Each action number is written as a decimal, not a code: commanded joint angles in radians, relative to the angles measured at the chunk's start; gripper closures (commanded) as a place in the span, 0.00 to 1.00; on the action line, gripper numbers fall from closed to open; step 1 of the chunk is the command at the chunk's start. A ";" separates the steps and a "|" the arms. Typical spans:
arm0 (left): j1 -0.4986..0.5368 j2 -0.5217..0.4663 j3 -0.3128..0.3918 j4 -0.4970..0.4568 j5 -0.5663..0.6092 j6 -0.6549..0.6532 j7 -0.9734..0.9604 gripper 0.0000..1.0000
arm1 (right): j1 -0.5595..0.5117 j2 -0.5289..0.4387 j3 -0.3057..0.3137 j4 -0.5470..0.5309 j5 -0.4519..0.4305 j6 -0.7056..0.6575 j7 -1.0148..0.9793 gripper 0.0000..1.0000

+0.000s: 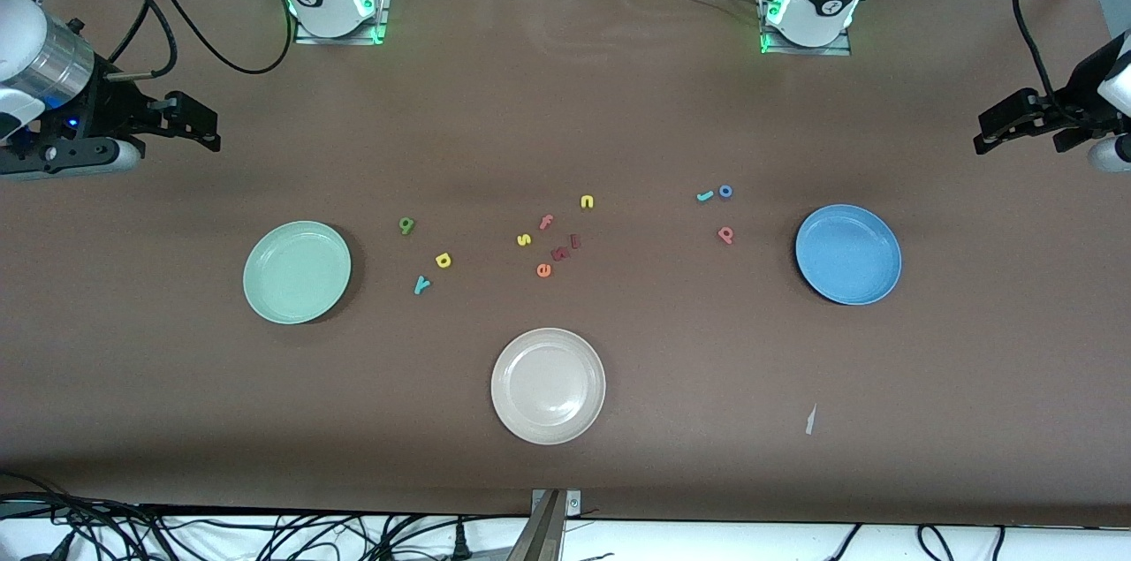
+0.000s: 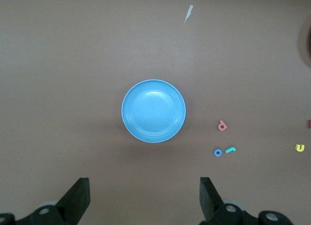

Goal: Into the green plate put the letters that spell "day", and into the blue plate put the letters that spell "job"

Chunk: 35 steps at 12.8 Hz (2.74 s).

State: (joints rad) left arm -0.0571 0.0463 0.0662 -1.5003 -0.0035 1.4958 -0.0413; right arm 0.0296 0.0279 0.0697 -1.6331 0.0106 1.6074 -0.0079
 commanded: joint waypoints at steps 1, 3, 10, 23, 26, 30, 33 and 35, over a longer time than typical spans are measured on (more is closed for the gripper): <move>0.002 -0.013 -0.002 -0.027 0.014 0.011 -0.009 0.01 | 0.001 -0.002 0.002 0.009 0.002 -0.006 -0.004 0.00; -0.001 -0.028 -0.005 -0.099 0.010 0.064 -0.022 0.01 | 0.009 -0.002 0.004 0.006 -0.001 -0.009 0.005 0.00; -0.010 -0.031 -0.071 -0.364 0.011 0.289 -0.246 0.01 | 0.023 0.036 0.005 0.001 0.005 0.012 0.006 0.00; -0.023 0.038 -0.266 -0.761 -0.052 0.834 -0.755 0.01 | 0.239 0.260 0.002 0.007 0.002 0.244 0.195 0.00; -0.021 0.035 -0.292 -0.793 -0.047 0.850 -0.788 0.01 | 0.260 0.293 0.001 -0.014 -0.004 0.317 0.203 0.00; -0.024 0.099 -0.316 -0.804 -0.047 0.996 -0.856 0.03 | 0.260 0.268 0.002 -0.230 -0.009 0.564 0.229 0.00; -0.029 0.164 -0.316 -0.802 -0.046 1.075 -0.905 0.03 | 0.260 0.294 0.001 -0.330 0.003 0.713 0.320 0.00; -0.067 0.205 -0.316 -0.801 -0.024 1.109 -0.962 0.03 | 0.260 0.300 0.001 -0.388 0.003 0.788 0.412 0.00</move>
State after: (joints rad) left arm -0.0895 0.2166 -0.2501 -2.3071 -0.0399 2.5693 -0.9424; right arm 0.2855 0.3387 0.0749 -1.9590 0.0119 2.3279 0.3267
